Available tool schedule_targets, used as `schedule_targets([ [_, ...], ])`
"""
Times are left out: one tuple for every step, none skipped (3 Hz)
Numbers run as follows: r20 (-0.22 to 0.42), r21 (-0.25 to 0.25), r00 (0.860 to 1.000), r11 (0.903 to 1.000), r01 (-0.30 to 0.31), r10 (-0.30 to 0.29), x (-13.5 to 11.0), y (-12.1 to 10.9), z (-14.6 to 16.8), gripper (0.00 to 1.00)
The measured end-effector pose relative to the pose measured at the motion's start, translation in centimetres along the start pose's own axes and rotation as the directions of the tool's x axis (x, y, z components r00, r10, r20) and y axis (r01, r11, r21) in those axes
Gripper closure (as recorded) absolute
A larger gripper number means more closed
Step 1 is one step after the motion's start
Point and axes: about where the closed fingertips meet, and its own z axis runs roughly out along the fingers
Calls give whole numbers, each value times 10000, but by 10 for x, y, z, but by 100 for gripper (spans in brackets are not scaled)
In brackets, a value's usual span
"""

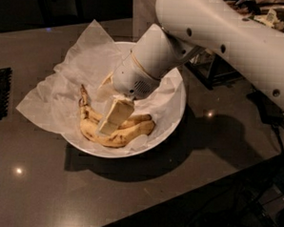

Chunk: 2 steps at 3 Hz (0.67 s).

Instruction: Pick banana from white bowl

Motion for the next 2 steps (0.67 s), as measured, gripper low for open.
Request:
schedule_targets([
  [-16,-209,10000,9998,43,-44,-1,-10,5,34],
  [23,-469,10000,9989,79,-78,-1,-17,12,34],
])
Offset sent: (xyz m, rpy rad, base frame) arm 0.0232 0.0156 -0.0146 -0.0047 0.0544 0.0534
